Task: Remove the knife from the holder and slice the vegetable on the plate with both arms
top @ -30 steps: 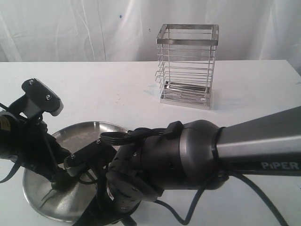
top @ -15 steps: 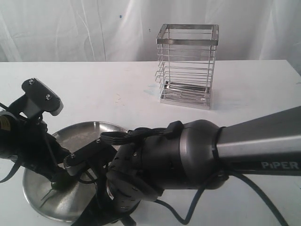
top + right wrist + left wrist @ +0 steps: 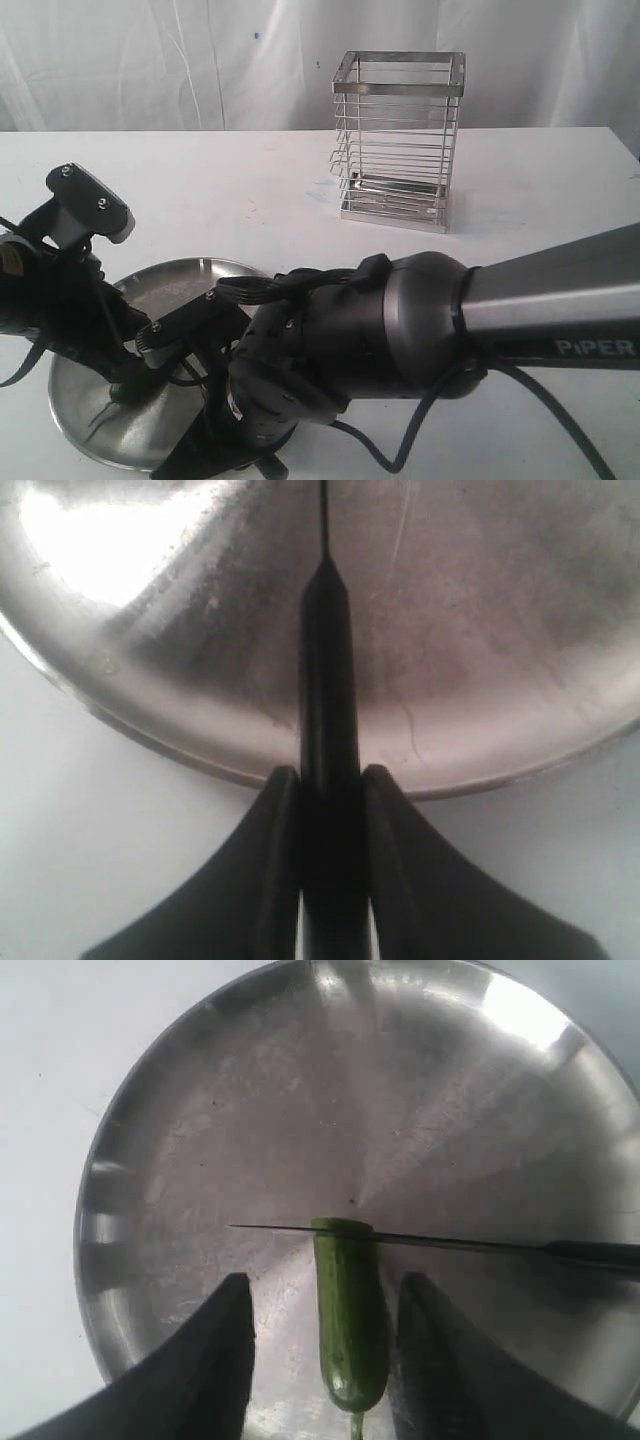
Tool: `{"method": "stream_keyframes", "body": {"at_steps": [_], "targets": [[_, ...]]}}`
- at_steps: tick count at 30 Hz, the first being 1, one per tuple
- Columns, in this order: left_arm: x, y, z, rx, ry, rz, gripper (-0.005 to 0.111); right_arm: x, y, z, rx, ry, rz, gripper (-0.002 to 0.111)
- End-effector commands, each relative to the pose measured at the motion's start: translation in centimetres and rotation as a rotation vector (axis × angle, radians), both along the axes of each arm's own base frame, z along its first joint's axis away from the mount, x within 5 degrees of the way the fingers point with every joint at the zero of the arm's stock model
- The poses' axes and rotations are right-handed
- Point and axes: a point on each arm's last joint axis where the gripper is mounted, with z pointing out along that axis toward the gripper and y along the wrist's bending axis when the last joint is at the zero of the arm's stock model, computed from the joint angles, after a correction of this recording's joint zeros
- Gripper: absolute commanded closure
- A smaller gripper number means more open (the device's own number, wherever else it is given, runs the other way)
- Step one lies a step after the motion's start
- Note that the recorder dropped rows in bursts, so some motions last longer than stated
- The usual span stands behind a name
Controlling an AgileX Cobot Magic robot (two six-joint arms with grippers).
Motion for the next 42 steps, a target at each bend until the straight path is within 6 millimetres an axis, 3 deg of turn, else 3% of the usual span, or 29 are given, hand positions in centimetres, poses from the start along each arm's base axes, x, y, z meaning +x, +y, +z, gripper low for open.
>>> {"method": "stream_keyframes", "body": {"at_steps": [1, 2, 8, 18, 22, 26, 35, 42], "targets": [[0.1, 0.0, -0.3, -0.01, 0.006, 0.017, 0.097, 0.2, 0.1, 0.2, 0.013, -0.01, 0.004, 0.108], [0.3, 0.0, -0.4, -0.016, 0.001, 0.024, 0.107, 0.2, 0.1, 0.2, 0.013, -0.01, 0.004, 0.108], [3.0, 3.0, -0.8, -0.056, 0.096, 0.257, 0.107, 0.2, 0.0, 0.2, 0.005, -0.008, 0.006, 0.108], [5.7, 1.5, 0.6, -0.164, 0.237, -0.025, 0.107, 0.2, 0.0, 0.2, 0.0, -0.013, 0.022, 0.108], [6.9, 3.0, 0.8, -0.294, 0.29, -0.002, 0.107, 0.2, 0.0, 0.2, 0.0, -0.014, 0.024, 0.108], [7.4, 3.9, 0.0, -0.315, 0.315, 0.027, 0.107, 0.2, 0.0, 0.2, -0.001, -0.015, 0.025, 0.108], [8.5, 3.6, -1.9, -0.368, 0.352, 0.048, 0.107, 0.2, 0.0, 0.2, 0.002, -0.017, 0.029, 0.108], [8.7, 3.4, -2.3, -0.402, 0.36, 0.061, 0.107, 0.3, 0.0, 0.2, 0.008, -0.016, 0.019, 0.108]]}}
